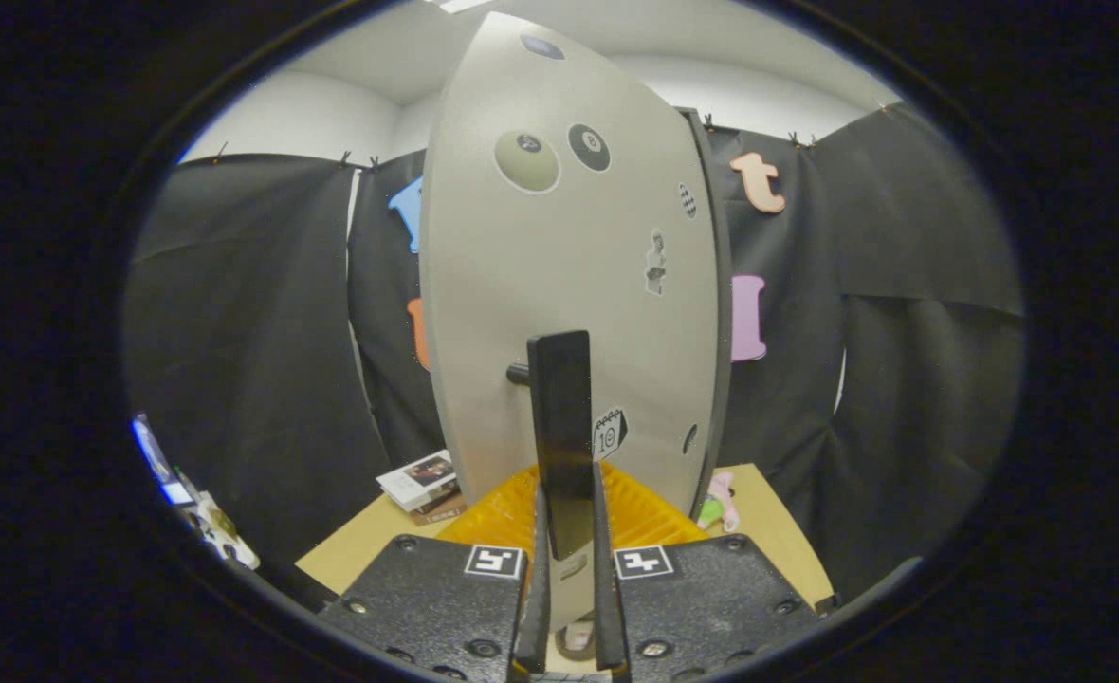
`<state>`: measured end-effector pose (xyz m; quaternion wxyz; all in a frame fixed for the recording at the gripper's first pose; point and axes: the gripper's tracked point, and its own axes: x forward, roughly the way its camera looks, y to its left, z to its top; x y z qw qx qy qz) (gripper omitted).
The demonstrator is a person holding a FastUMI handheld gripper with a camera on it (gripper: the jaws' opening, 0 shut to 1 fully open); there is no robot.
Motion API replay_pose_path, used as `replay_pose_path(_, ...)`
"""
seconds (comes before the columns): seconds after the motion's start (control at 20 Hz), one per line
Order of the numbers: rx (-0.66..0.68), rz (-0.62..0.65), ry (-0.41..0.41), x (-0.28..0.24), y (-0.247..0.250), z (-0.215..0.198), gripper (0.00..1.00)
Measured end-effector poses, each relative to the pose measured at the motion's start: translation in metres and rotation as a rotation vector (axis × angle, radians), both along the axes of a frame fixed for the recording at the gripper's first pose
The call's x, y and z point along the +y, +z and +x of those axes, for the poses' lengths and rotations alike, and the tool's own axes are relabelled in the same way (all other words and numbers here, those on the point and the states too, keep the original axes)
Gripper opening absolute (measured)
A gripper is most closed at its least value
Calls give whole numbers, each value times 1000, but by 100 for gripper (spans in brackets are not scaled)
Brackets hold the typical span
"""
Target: Open the shoe cabinet door, grab the shoes and put them into the shoe cabinet, then close the shoe cabinet door.
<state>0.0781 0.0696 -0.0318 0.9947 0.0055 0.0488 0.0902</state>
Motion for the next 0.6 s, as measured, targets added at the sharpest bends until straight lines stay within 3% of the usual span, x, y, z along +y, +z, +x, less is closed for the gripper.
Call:
replay_pose_path(0.25,20,19,-5,-39,-1,-15,15)
replay_pose_path(0.6,29,18,-74,-112,1,-25,8)
